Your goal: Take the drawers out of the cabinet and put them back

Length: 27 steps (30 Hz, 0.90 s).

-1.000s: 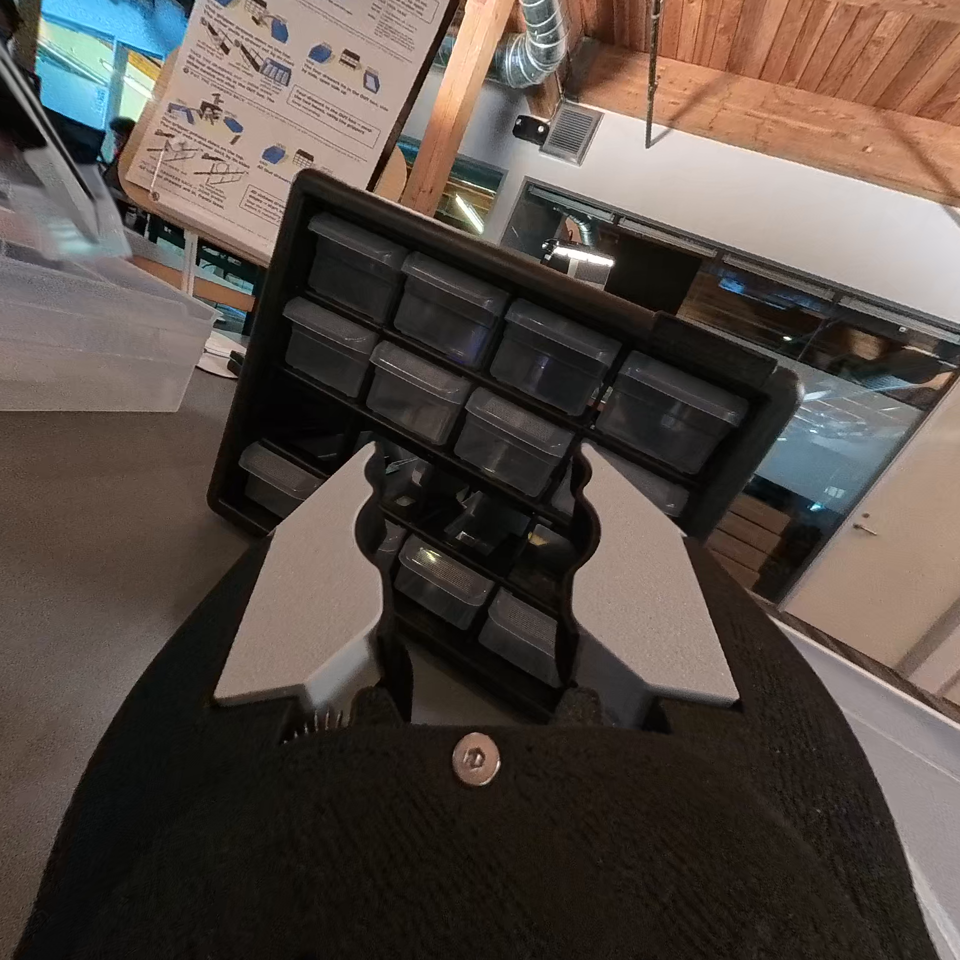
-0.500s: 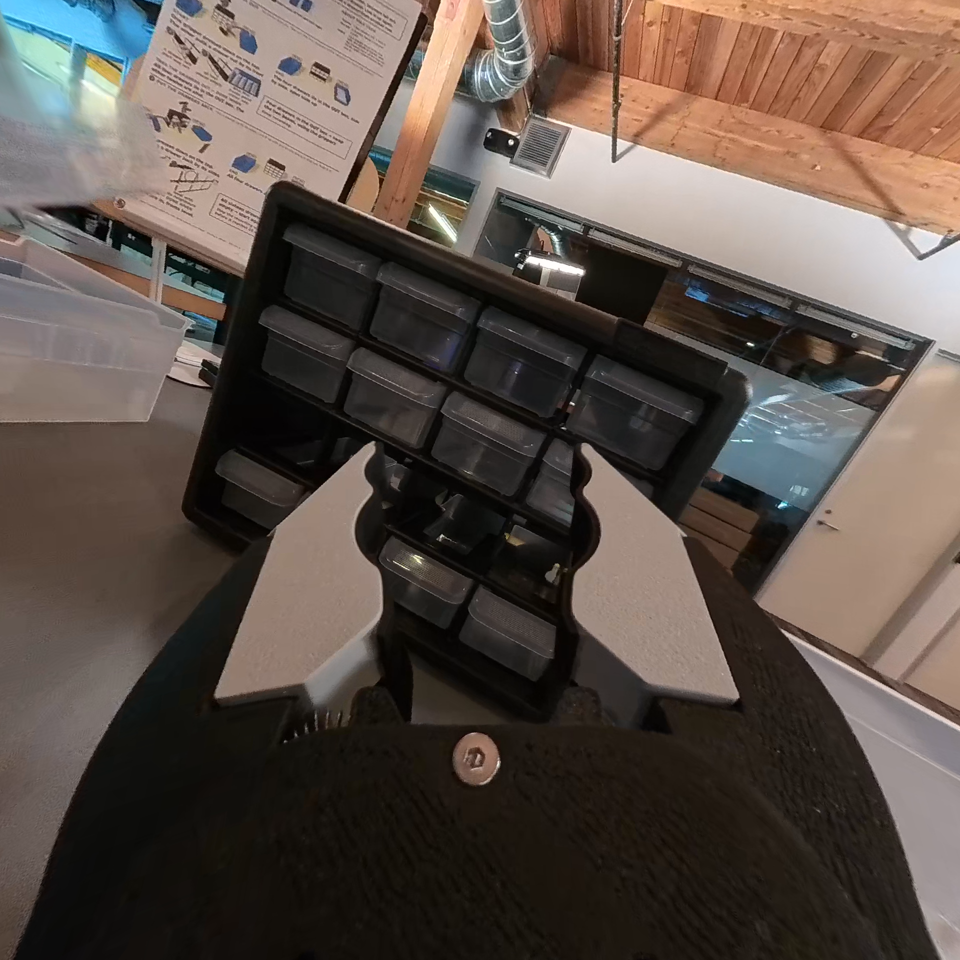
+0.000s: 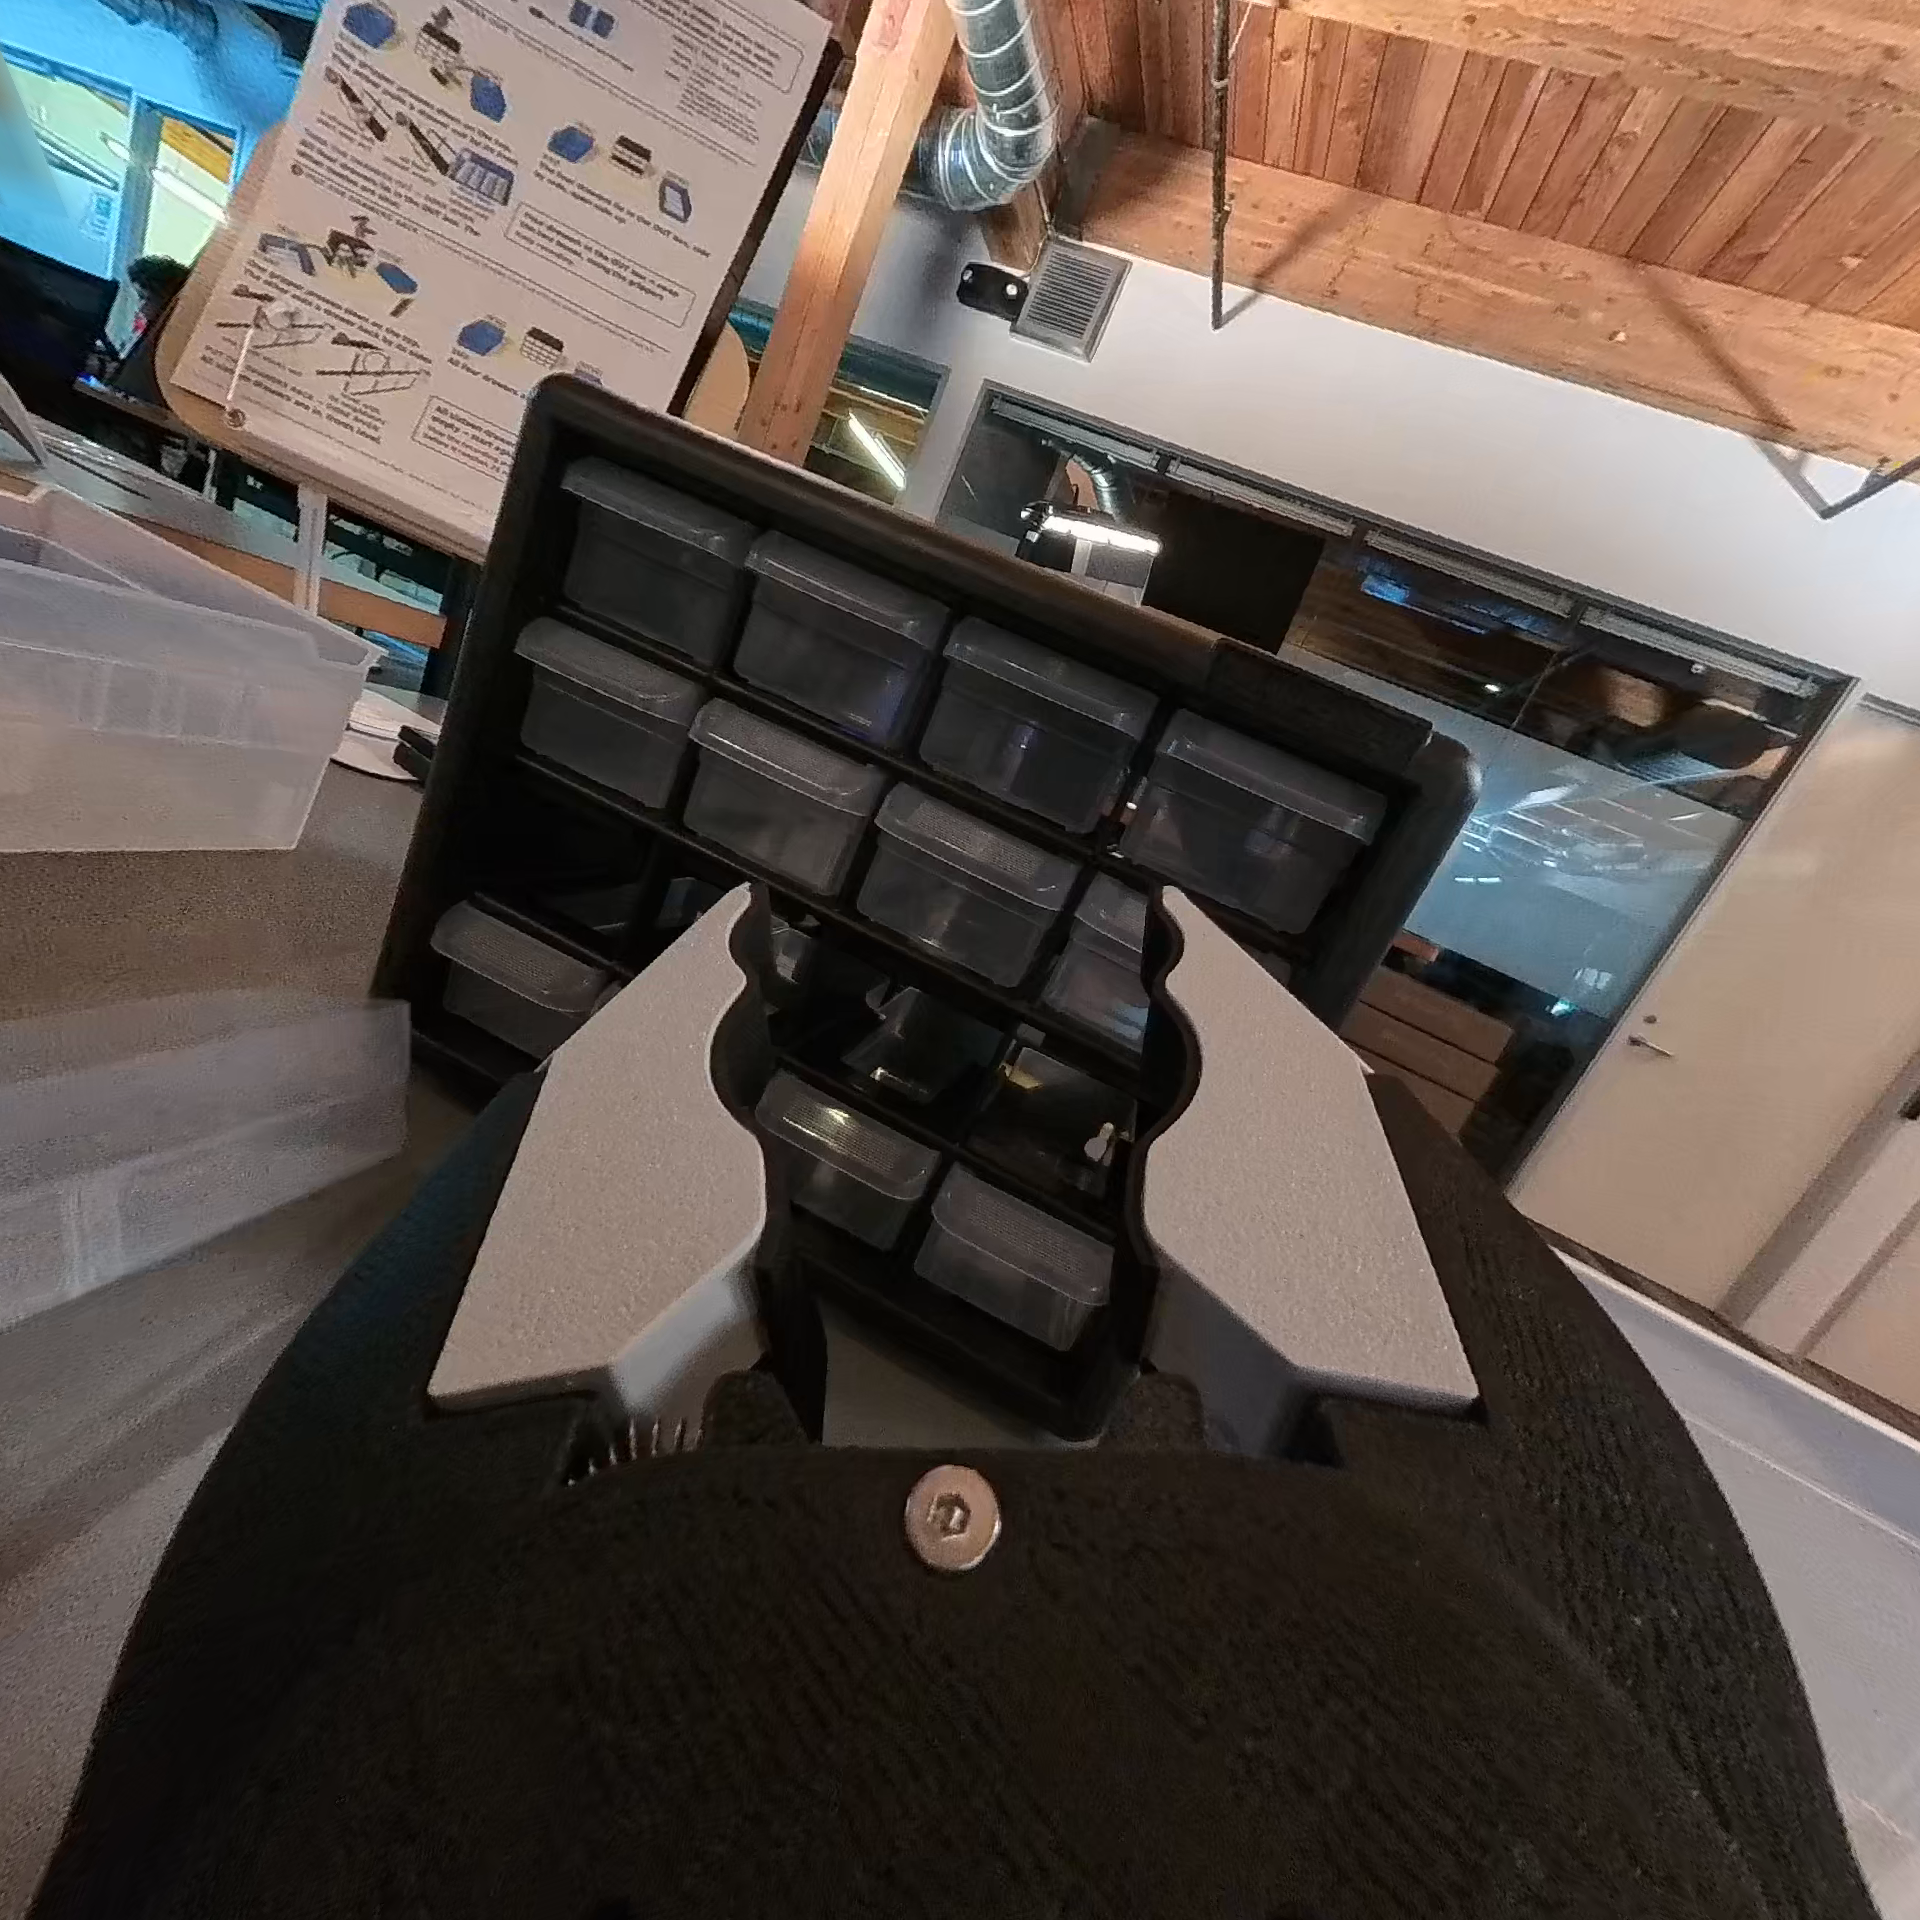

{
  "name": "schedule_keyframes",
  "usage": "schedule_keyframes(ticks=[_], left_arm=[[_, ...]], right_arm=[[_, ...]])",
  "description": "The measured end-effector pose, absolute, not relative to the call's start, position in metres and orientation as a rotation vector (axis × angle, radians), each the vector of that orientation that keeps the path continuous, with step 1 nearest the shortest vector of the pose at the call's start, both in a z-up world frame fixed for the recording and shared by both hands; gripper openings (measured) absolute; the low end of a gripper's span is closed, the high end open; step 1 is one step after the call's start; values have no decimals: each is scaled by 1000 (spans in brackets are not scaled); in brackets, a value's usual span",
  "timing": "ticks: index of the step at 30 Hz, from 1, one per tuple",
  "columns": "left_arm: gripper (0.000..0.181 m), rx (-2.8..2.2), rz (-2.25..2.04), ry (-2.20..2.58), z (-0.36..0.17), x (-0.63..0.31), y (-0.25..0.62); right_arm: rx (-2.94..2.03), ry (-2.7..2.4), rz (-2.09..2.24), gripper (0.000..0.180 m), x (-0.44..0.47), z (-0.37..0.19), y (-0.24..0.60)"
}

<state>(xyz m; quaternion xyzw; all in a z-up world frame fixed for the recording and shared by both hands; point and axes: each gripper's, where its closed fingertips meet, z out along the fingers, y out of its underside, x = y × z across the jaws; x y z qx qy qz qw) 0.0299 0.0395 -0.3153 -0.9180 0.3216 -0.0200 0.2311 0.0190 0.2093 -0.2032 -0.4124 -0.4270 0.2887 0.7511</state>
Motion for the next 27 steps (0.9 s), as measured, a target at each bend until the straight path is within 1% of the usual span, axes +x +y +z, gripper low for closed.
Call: schedule_keyframes(ticks=[6,7,9,10,11,15,16,17,20,21,22,24,27], left_arm=[[14,-2528,-8,939,-332,36,43],[19,-2520,1,921,-332,35,45],[42,-2496,6,900,-329,34,45],[50,-2471,-9,886,-325,35,45],[55,-2435,-35,864,-319,35,45],[63,-2228,-115,613,-276,13,48],[65,-2171,-99,524,-264,-1,51],[66,-2115,-72,436,-252,-16,52],[66,-1946,-5,182,-222,-57,53],[64,-1895,-6,108,-215,-66,52],[64,-1858,-15,64,-210,-72,51],[65,-1851,29,58,-211,-82,47],[63,-1845,83,69,-211,-90,41]], right_arm=[[-915,-939,634,71,19,-206,211],[-917,-939,636,71,19,-206,211],[-916,-941,647,72,19,-206,210],[-912,-942,655,73,19,-206,209],[-901,-947,664,73,19,-205,206],[-839,-1081,749,76,9,-209,181],[-838,-1165,816,75,4,-212,166],[-840,-1270,905,71,1,-216,147],[-822,-1619,1129,66,7,-228,83],[-807,-1728,1118,57,12,-234,67],[-781,-1815,1044,51,15,-241,56],[-711,-1958,883,47,19,-255,36],[-746,-2134,758,51,22,-280,17]])
